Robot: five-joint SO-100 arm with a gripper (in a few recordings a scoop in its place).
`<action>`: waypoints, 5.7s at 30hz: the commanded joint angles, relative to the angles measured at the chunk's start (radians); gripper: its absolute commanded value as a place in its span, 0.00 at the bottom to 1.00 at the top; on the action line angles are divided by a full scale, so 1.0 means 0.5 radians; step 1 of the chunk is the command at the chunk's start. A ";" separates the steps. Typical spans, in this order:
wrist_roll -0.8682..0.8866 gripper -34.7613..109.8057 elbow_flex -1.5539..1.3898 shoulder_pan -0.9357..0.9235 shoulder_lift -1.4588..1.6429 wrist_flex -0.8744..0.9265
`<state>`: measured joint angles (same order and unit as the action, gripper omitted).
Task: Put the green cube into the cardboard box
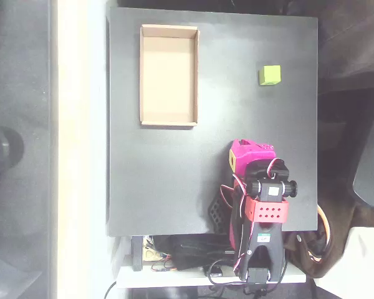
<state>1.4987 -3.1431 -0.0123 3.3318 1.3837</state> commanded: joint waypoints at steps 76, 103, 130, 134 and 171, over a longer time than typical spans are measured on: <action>0.003 0.27 2.500 -0.034 -1.930 0.101; -0.012 0.34 3.154 -0.396 -2.942 -0.098; -0.012 0.41 3.120 -0.365 -3.669 -0.482; -0.012 0.45 3.120 -0.362 -3.734 -0.482; -0.009 0.51 2.927 -0.239 -3.887 -0.479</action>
<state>1.4895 -1.6782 -0.1120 1.3714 1.1397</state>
